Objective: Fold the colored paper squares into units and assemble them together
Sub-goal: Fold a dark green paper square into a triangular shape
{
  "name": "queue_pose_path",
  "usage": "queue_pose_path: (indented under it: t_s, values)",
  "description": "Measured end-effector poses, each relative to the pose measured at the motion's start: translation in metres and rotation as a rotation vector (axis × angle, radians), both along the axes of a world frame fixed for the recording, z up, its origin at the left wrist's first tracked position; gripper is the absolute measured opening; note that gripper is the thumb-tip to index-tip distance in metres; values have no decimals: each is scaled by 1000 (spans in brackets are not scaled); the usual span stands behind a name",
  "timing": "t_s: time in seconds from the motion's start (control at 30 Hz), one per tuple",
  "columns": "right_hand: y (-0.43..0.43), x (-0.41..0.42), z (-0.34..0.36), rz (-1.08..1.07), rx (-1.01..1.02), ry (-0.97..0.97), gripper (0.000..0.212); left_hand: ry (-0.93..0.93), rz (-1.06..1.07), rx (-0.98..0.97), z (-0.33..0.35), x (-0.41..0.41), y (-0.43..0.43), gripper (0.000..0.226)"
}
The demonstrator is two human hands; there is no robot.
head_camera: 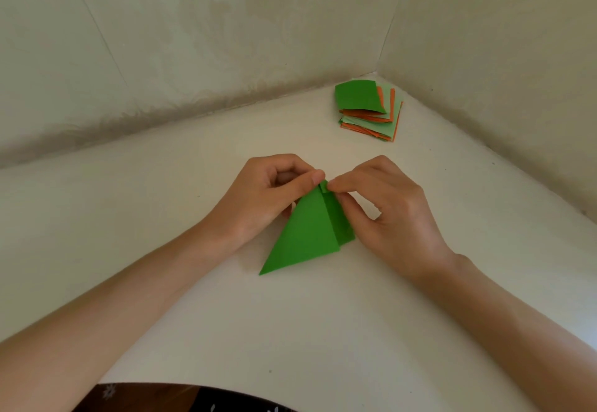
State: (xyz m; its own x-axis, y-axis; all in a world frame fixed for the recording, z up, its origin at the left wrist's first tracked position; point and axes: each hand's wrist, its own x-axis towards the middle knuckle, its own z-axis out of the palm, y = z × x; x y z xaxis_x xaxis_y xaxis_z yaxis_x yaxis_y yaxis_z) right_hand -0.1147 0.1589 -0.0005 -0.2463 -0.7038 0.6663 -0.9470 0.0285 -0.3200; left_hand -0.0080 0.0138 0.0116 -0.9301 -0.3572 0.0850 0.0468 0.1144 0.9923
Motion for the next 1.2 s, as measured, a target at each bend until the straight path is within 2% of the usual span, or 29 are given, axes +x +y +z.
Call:
queue_pose_path:
  t_s: [0.13,0.17,0.27,0.4,1.03,1.2]
  values:
    - [3,7,8,-14,49,-524,27,11,-22,-27,-1,-1,1,12]
    - [2,7,9,-27,78,-602,27,18,-34,-32,0,0,1,12]
    - [-2,6,8,-26,149,-725,19,43,-52,-40,0,0,3,13]
    - [-5,6,4,35,57,-912,12,49,-44,-39,-2,-1,2,10]
    - [-3,7,7,1,25,-958,17,64,-40,-25,-8,-4,1,16]
    - [-4,7,7,-24,46,-867,13,55,-36,-69,-5,-2,1,14]
